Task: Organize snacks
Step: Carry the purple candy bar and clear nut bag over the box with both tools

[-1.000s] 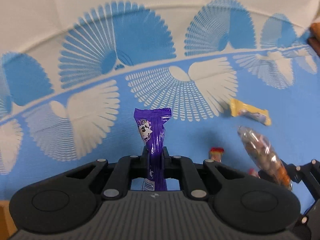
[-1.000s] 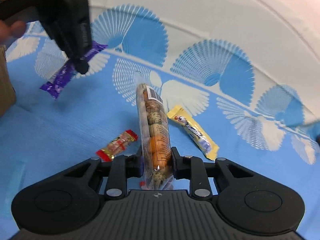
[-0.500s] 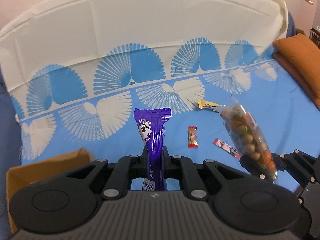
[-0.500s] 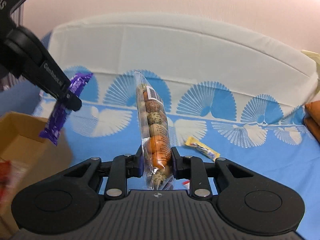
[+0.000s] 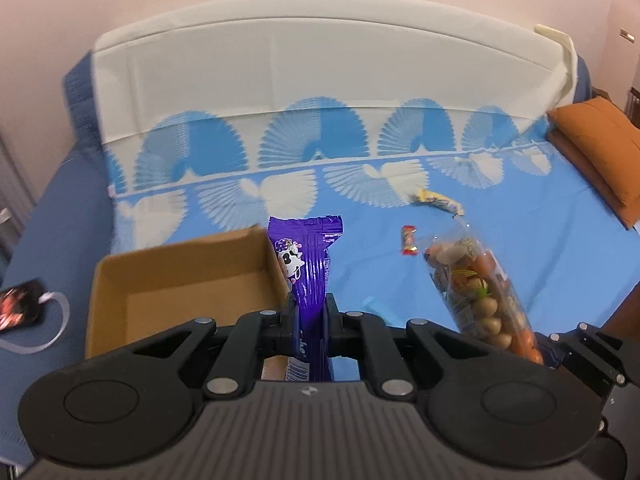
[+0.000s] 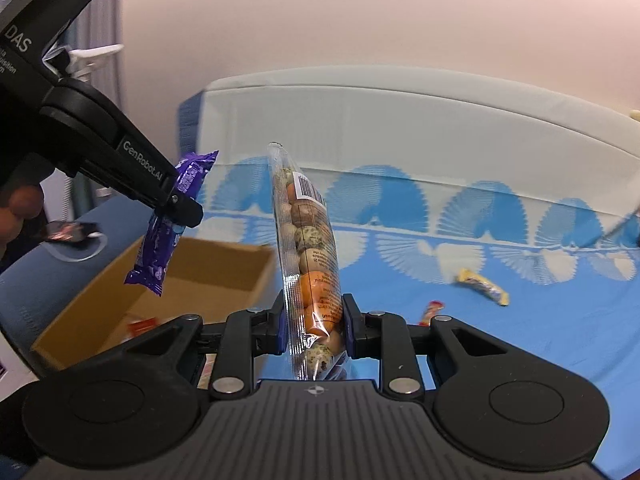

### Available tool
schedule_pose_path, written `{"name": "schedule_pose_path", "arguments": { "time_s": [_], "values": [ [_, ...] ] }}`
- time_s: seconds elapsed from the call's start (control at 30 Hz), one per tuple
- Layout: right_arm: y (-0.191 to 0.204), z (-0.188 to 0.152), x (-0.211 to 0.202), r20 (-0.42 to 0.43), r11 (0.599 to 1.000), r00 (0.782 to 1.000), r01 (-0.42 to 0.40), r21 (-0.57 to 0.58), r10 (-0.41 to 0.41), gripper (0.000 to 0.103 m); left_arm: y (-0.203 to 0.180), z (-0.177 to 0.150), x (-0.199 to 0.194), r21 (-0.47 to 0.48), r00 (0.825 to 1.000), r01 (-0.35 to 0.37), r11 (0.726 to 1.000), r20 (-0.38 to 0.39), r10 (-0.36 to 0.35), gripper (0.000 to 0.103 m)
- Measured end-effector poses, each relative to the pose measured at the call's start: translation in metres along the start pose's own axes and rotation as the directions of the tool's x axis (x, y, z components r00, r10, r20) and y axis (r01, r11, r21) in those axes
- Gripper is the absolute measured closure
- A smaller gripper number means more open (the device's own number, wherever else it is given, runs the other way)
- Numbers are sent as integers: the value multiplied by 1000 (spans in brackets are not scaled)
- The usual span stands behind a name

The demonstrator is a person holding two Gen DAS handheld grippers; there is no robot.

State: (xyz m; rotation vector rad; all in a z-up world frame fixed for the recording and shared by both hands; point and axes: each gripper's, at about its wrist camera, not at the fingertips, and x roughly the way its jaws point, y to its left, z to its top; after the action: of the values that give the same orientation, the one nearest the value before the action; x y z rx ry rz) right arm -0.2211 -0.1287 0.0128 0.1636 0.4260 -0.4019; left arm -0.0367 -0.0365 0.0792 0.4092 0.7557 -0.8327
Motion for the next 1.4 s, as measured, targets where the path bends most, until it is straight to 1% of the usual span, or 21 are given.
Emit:
{"name": "schedule_pose_path", "arguments": {
  "time_s": [0.17,0.4,0.63,0.77,0.9,1.03,1.23,1.4],
  "values": [
    [38,-5,-17,-15,998,998,-64,-18,64,76,32,-36,-30,-43,999,-46,998,-9,46,92],
    [86,-10,-36,-29,985,987,-159,-60,158,76,66,-82,-61,-104,997,-83,991,-14,82,92],
    [130,-20,-61,-33,969,978,-210,-128,208,76,84,-129,-85,-168,994,-110,980,-16,109,92],
    [143,-24,-67,-36,962,975,-221,-161,218,76,89,-151,-89,-191,992,-129,973,-32,125,92],
    [151,-25,-68,-43,959,976,-217,-181,213,76,97,-160,-91,-220,992,-123,968,-38,118,92],
    [156,-26,-66,-58,958,977,-211,-192,204,76,101,-161,-90,-225,993,-115,967,-28,112,92],
    [159,-25,-59,-90,954,975,-219,-204,205,76,106,-165,-85,-245,994,-106,964,-43,98,92],
    [159,-24,-58,-100,952,973,-227,-207,210,76,107,-164,-82,-250,994,-106,962,-46,98,92]
  ]
}}
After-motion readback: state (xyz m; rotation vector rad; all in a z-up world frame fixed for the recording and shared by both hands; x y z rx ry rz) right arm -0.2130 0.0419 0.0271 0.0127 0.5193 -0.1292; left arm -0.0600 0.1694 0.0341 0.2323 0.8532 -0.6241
